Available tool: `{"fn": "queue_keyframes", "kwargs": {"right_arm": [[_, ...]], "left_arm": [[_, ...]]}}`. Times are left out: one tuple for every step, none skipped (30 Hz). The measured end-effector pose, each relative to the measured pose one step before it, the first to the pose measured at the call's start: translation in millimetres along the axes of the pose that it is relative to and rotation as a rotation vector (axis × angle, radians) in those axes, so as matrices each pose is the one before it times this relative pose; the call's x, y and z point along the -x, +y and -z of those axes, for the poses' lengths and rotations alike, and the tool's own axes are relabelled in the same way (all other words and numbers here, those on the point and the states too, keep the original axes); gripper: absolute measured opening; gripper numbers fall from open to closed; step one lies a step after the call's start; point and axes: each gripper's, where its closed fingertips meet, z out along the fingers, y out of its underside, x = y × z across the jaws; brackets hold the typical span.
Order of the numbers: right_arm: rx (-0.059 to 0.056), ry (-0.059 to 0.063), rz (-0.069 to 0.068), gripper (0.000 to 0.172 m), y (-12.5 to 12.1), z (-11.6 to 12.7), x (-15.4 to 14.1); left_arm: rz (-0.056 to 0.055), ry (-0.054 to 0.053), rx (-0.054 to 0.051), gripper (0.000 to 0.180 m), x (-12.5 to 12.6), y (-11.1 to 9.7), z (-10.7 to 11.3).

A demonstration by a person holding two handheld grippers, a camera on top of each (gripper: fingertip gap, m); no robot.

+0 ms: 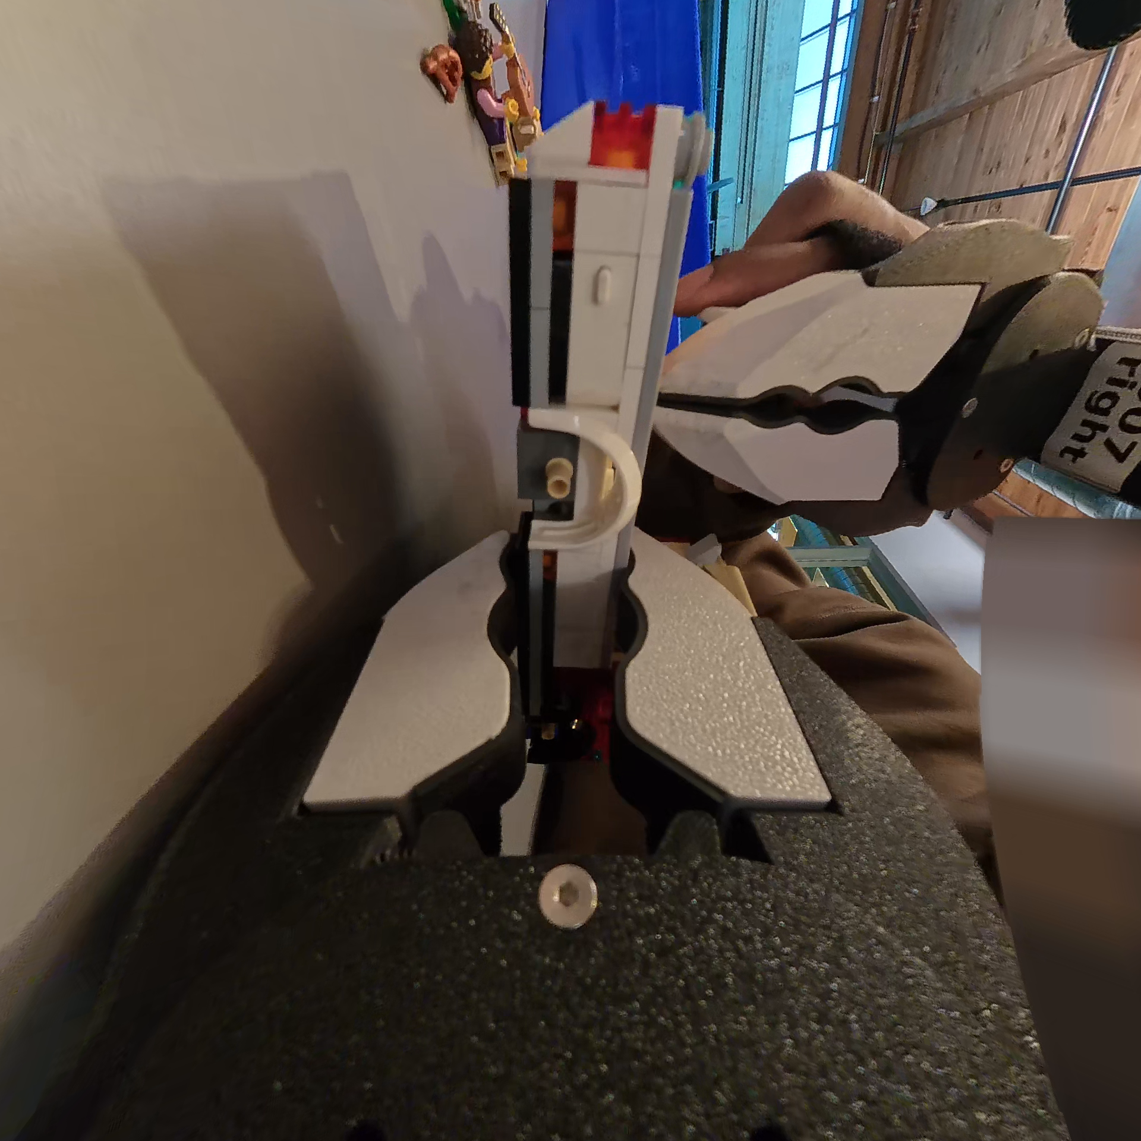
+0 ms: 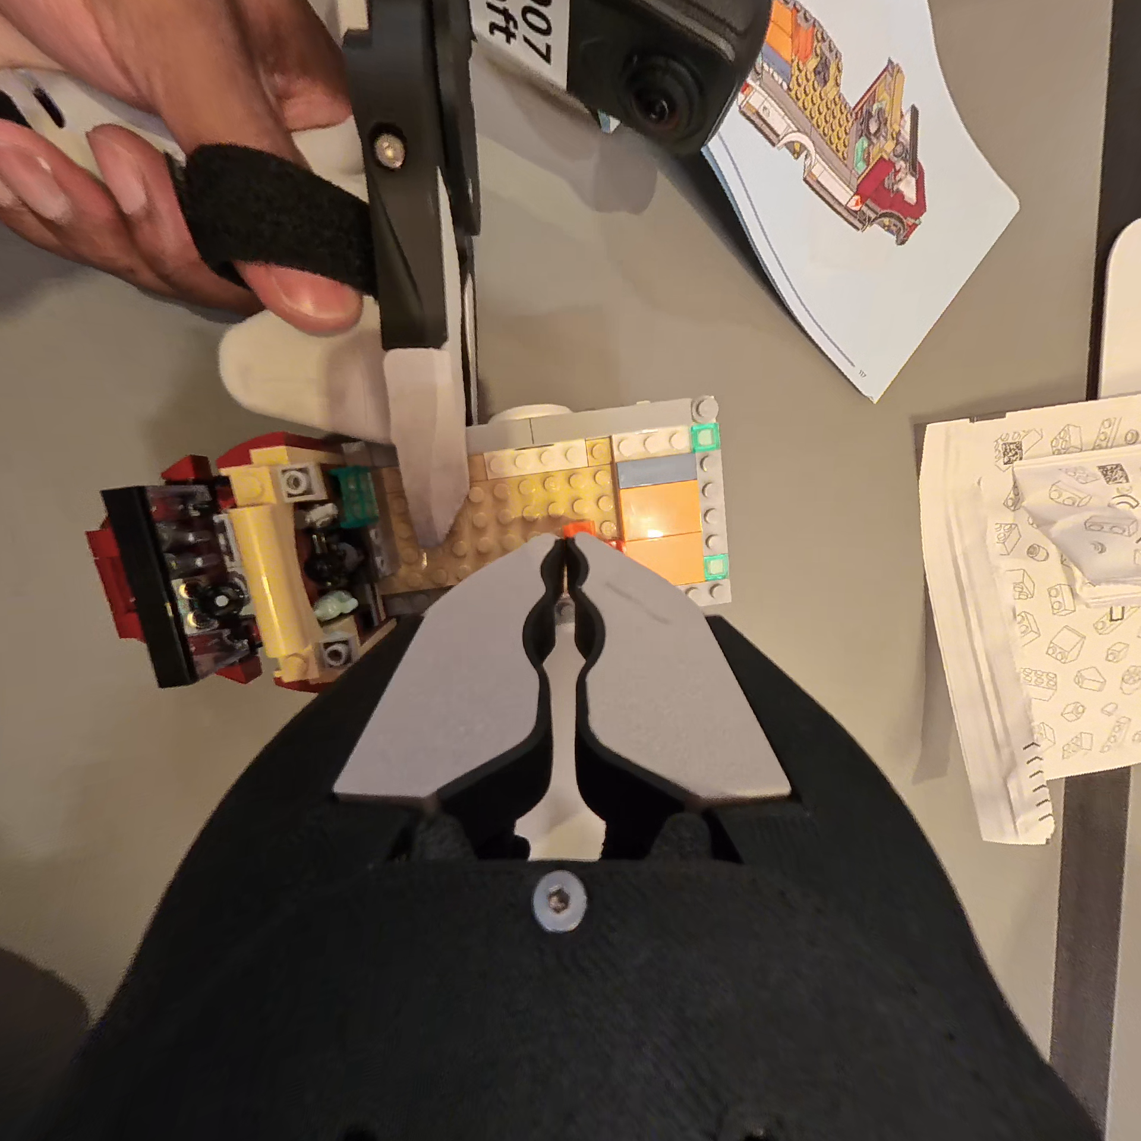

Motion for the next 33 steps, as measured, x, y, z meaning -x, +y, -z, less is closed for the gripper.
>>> {"fn": "queue_keyframes", "kwargs": {"right_arm": [[0.0036,0.0030,-0.0055,0.000,-0.23,0.88,-0.72],[0.0029,0.0029,-0.0067,0.000,-0.22,1.07,-0.87],[0.0017,0.0005,-0.0085,0.000,-0.18,1.05,-0.64],[0.0035,-0.0026,-0.0070,0.000,0.21,1.16,-0.34],[0.0007,-0.0009,-0.0028,0.000,-0.15,1.20,-0.24],[0.0029,-0.0017,-0.0013,0.000,0.21,1.22,0.07],[0.0064,-0.0021,-0.0018,0.000,0.53,0.85,0.25],[0.0120,-0.0041,-0.0018,0.000,1.33,0.08,0.79],[0.0122,-0.0011,-0.0003,0.000,1.45,-0.54,0.32],[0.0116,-0.0012,0.0021,0.000,1.26,-1.02,0.51],[0.0068,0.0006,0.0027,0.000,0.64,-1.21,0.42],[0.0032,0.0000,0.0023,0.000,0.43,-0.91,0.38],[0.0006,0.0001,0.0021,0.000,0.33,-0.45,0.21],[-0.0036,0.0030,0.0002,0.000,-0.24,0.39,-0.58],[-0.0100,0.0071,-0.0032,0.000,-0.98,1.33,-1.52],[-0.0140,0.0042,-0.0022,0.000,-1.25,2.09,-1.25],[-0.0166,-0.0050,0.0050,0.000,-1.21,2.43,0.36],[-0.0192,-0.0130,0.0130,0.000,-1.25,2.64,2.40],[-0.0193,-0.0211,0.0211,0.000,-1.09,2.25,4.47],[-0.0172,-0.0277,0.0331,0.000,-0.85,1.59,6.55],[-0.0130,-0.0225,0.0384,0.000,-0.66,0.65,6.48],[-0.0069,-0.0135,0.0308,0.000,-0.63,-0.24,4.91],[0.0017,-0.0113,0.0168,0.000,0.06,-1.18,3.49],[0.0052,-0.0075,0.0080,0.000,0.58,-2.03,1.80],[0.0061,-0.0030,0.0024,0.000,1.07,-2.57,0.19],[0.0096,-0.0074,0.0000,0.000,1.97,-2.61,0.32],[0.0078,-0.0081,-0.0003,0.000,1.78,-2.46,0.48],[0.0013,-0.0049,0.0010,0.000,0.67,-1.77,0.16],[-0.0039,-0.0078,-0.0016,0.000,-0.14,-1.22,0.37],[-0.0033,-0.0101,-0.0056,0.000,0.11,-0.68,0.39],[-0.0012,-0.0041,-0.0075,0.000,0.33,-0.48,-0.63],[-0.0011,-0.0037,-0.0064,0.000,0.50,-0.57,-0.45],[-0.0022,-0.0019,-0.0049,0.000,0.37,-0.39,-0.79]], "left_arm": [[-0.0025,-0.0014,-0.0007,0.027,-0.02,-0.13,0.14],[-0.0019,-0.0012,0.0000,0.027,0.02,-0.03,0.18],[-0.0014,-0.0015,0.0004,0.027,0.10,0.11,0.13],[-0.0015,-0.0021,-0.0001,0.028,0.20,-0.10,0.09],[-0.0023,-0.0023,0.0001,0.027,0.19,-0.02,0.18],[-0.0019,-0.0029,0.0008,0.027,0.29,0.16,0.02],[-0.0014,-0.0022,0.0004,0.027,0.17,0.10,-0.01],[-0.0016,-0.0007,0.0008,0.027,0.00,0.08,-0.06],[-0.0008,-0.0003,0.0006,0.027,-0.23,0.18,-0.05],[-0.0006,0.0004,0.0005,0.028,-0.24,0.18,-0.08],[-0.0004,0.0010,0.0002,0.028,-0.43,0.21,-0.01],[0.0012,0.0016,-0.0007,0.027,-0.49,0.10,0.19],[0.0040,0.0038,-0.0013,0.027,-0.46,0.01,0.15],[0.0072,0.0059,-0.0004,0.027,-0.54,0.08,0.23],[0.0094,0.0075,0.0000,0.027,-0.51,0.10,0.15],[0.0090,0.0075,0.0003,0.027,-0.48,0.06,0.25],[0.0077,0.0059,0.0000,0.027,-0.27,0.00,0.38],[0.0060,0.0038,-0.0010,0.027,-0.06,-0.29,0.33],[0.0031,0.0023,-0.0022,0.027,0.05,-0.47,0.43],[0.0003,-0.0005,-0.0028,0.027,0.34,-0.71,0.55],[-0.0012,-0.0021,-0.0026,0.027,0.55,-0.63,0.50],[-0.0016,-0.0015,-0.0020,0.027,0.27,-0.55,0.29],[-0.0010,0.0000,-0.0005,0.027,0.21,-0.28,0.16],[0.0007,0.0009,0.0005,0.027,0.04,0.00,0.08],[0.0005,-0.0002,0.0022,0.027,0.15,0.45,-0.14],[-0.0005,-0.0009,0.0028,0.027,0.19,0.59,-0.30],[0.0005,0.0008,0.0030,0.028,-0.04,0.76,-0.43],[0.0010,0.0023,0.0031,0.028,-0.25,0.70,-0.36],[0.0019,-0.0015,0.0030,0.027,0.28,0.70,-0.37],[0.0012,-0.0012,-0.0003,0.027,0.55,0.06,-0.14],[0.0020,-0.0007,-0.0007,0.027,0.44,0.02,-0.03],[0.0022,-0.0010,0.0004,0.027,0.36,0.22,-0.01],[-0.0002,-0.0009,0.0006,0.027,0.23,0.08,0.03]]}}
